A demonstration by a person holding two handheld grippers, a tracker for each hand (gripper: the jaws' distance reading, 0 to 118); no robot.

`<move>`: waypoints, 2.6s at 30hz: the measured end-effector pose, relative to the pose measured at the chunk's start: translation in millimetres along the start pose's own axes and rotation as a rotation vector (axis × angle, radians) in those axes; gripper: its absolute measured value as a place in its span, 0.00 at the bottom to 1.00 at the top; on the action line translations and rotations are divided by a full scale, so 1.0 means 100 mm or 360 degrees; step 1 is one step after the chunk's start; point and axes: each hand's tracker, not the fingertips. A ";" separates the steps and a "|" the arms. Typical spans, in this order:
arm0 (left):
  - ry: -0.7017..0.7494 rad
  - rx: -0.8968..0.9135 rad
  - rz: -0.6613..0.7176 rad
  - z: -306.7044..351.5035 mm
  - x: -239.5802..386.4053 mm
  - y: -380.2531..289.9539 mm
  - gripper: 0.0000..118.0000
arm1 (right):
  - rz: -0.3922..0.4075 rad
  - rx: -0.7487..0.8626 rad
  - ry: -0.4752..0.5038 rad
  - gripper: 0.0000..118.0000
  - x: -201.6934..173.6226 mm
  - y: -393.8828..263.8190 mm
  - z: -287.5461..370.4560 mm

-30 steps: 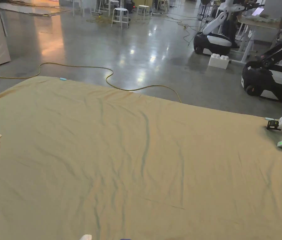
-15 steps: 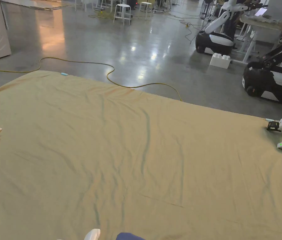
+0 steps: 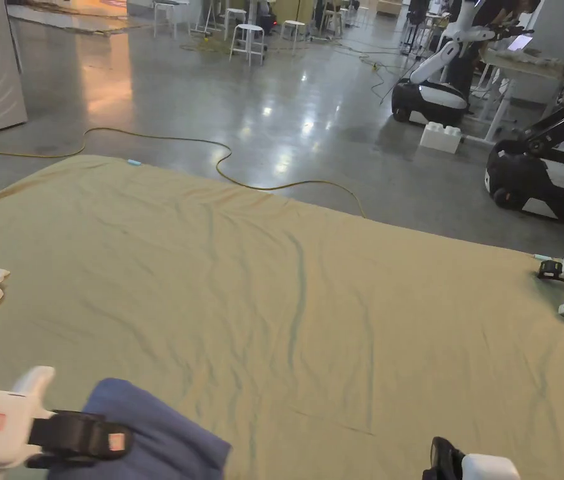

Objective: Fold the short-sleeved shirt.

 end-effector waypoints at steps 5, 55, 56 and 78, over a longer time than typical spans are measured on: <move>0.0113 0.0063 0.0084 0.65 -0.36 0.40 0.19 | -0.0030 0.0081 -0.0045 0.00 0.15 0.29 -0.04; 0.0958 0.1096 -0.0935 -1.19 1.88 -0.16 0.20 | -0.0151 0.0164 -0.0143 0.00 0.47 0.55 -0.13; 0.0923 0.1118 -0.0946 -1.24 1.93 -0.16 0.13 | -0.0151 0.0171 -0.0149 0.00 0.47 0.57 -0.12; 0.0984 0.1294 -0.1054 -1.46 2.33 -0.45 0.02 | -0.0179 0.0286 -0.0181 0.00 0.41 0.65 -0.01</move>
